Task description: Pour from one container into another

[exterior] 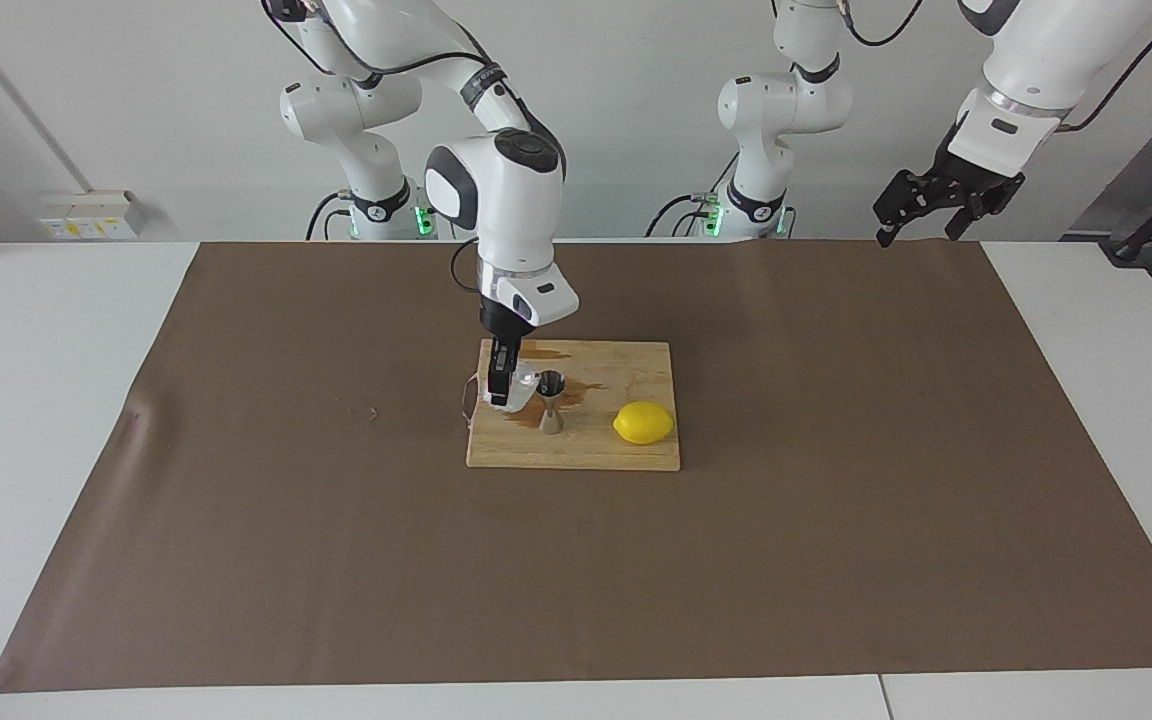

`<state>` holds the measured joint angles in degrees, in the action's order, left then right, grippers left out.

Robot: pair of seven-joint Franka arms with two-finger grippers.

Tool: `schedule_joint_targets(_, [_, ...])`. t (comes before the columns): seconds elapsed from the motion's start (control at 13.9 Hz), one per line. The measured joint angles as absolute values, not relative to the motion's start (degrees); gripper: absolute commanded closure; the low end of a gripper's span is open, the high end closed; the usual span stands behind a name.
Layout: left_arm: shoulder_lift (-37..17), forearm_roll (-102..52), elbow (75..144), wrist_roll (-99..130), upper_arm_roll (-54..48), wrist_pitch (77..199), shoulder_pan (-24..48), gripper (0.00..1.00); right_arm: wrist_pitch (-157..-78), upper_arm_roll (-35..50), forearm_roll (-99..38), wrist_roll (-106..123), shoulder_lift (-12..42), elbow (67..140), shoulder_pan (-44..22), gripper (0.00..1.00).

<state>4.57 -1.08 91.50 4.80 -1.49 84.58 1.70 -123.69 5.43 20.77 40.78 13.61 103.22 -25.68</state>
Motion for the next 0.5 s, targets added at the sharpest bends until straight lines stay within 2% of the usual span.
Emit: schedule_joint_targets(0.5, [4.57,-1.08,91.51,4.12,-2.18,85.62,1.58,0.0,-122.85,5.43,28.8,37.45,14.56,103.21,-27.76,1.0])
